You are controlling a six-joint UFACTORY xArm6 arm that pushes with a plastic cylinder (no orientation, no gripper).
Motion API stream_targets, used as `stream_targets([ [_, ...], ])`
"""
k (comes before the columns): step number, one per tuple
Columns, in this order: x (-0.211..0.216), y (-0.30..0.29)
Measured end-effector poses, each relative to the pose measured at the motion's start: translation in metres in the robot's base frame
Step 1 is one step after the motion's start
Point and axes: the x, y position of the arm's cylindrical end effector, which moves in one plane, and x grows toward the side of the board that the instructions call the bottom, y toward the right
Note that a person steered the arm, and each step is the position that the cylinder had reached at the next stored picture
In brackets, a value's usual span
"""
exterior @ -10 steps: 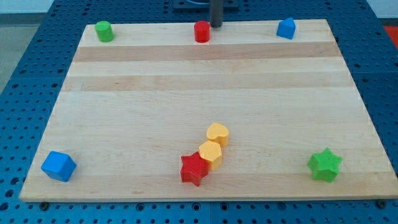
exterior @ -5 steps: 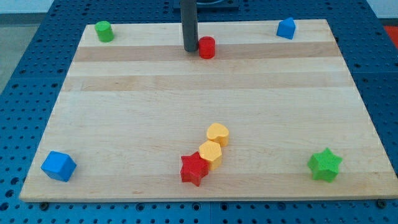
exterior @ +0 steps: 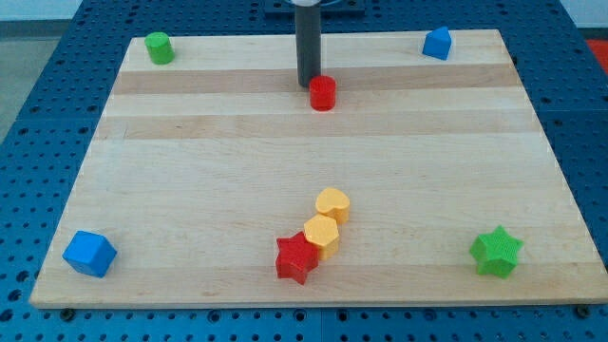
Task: Push red circle into yellow blocks
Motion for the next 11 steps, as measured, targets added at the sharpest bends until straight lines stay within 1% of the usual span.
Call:
stream_targets([
  [1,0.031,0.0],
  [2,0.05,0.0],
  [3,0.04,0.003],
  [5,0.041,0.037],
  [6,0.027,0.047],
  [7,0.028,0.077],
  [8,0.053,0.09],
  [10,0.041,0.068],
  [11,0.064,0.057],
])
